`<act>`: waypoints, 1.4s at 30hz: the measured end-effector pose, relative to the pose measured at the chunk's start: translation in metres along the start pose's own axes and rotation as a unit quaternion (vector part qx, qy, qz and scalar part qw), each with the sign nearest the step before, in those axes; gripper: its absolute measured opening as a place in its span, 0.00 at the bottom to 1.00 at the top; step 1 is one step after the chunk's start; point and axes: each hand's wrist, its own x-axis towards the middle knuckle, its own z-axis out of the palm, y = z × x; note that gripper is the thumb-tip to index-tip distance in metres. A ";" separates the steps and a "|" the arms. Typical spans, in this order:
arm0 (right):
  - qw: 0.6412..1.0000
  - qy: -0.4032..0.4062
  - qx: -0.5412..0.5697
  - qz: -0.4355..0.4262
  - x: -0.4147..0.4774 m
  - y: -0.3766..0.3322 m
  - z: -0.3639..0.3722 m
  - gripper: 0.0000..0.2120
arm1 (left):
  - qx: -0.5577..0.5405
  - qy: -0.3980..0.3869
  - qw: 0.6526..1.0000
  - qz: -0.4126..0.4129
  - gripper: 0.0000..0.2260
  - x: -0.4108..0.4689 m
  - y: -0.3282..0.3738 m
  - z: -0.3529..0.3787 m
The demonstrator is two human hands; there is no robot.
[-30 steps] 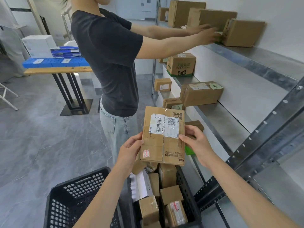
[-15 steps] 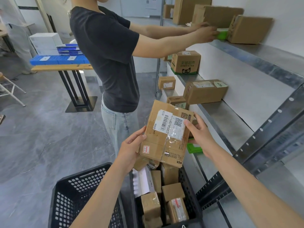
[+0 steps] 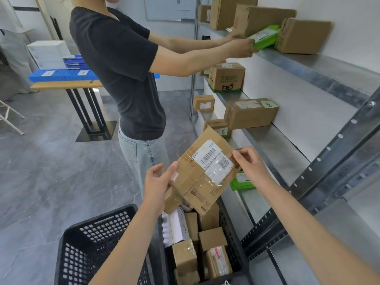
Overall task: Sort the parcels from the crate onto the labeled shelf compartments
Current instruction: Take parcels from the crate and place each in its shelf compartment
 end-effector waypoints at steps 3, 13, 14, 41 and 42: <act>1.000 -0.020 -0.006 -0.006 -0.005 -0.001 0.000 0.10 | -0.011 0.039 0.999 -0.013 0.42 0.003 -0.003 0.003; 0.997 -0.042 -0.020 0.059 -0.005 0.018 0.008 0.37 | 0.021 -0.025 0.999 -0.004 0.41 0.014 -0.008 0.002; 0.997 -0.042 -0.012 0.061 -0.006 0.016 0.009 0.34 | 0.029 -0.021 0.999 0.006 0.39 0.011 -0.005 0.003; 0.987 0.077 0.082 0.118 -0.070 0.039 -0.035 0.15 | 0.061 -0.192 0.979 -0.002 0.29 -0.013 -0.013 0.045; 0.985 0.085 0.086 0.120 -0.074 0.042 -0.041 0.14 | 0.049 -0.198 0.979 -0.010 0.32 -0.015 -0.013 0.051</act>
